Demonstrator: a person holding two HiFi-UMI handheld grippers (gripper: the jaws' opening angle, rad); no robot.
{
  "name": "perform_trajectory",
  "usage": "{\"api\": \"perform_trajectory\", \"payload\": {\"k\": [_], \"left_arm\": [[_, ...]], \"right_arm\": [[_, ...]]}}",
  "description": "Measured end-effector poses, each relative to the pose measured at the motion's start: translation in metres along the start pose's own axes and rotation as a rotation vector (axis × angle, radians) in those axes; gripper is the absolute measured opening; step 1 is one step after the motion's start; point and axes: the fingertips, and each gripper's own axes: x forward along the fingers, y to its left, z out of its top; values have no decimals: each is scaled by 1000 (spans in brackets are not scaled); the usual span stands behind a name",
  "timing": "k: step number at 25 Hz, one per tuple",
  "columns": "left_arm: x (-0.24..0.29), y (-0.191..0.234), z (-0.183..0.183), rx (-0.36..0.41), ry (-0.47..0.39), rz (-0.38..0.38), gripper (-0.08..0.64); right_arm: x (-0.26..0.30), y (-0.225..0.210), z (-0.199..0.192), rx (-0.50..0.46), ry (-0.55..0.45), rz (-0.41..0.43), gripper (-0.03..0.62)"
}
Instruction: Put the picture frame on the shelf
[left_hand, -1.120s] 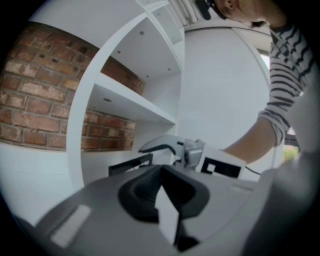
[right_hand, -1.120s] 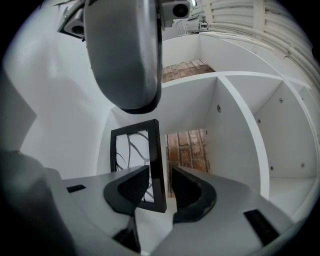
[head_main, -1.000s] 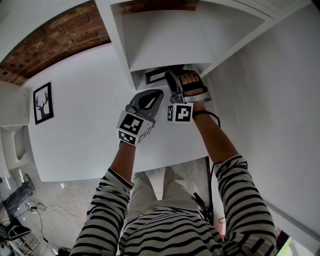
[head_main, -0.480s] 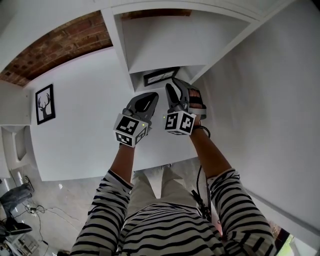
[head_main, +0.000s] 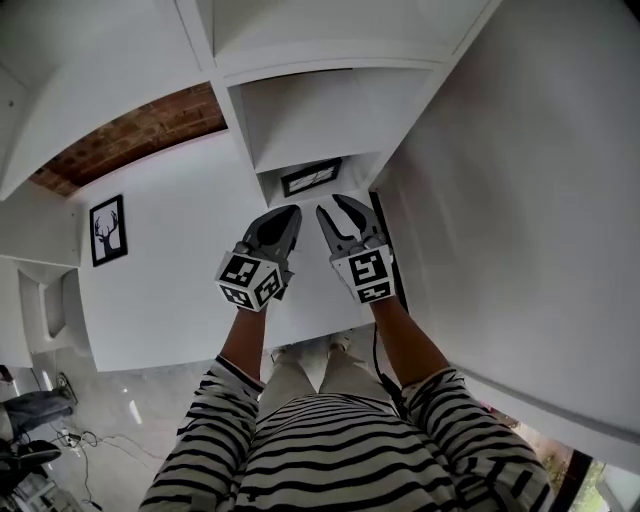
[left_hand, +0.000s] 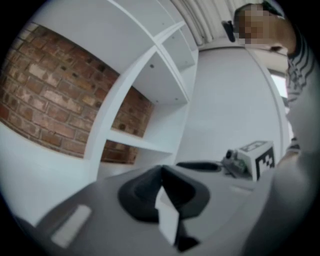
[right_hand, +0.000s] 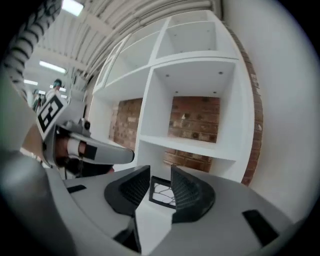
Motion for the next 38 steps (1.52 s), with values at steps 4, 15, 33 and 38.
{"api": "perform_trajectory", "payload": {"k": [4,15,33,38], "left_arm": [[-9,-16,31,-48,-74,-22,8],[-44,-78,87,6,-144,-163,8],[-76,-126,116,167,-150,-249,8],[-71,-128,120,188,-151,-259,8]], "right_arm": [[-28,2,33,298,-145,92,109],[-87,24,94,457,-309,297,71],[-136,33,141,313,-379,309,14],[-131,37,137,286,-352,302,8]]}}
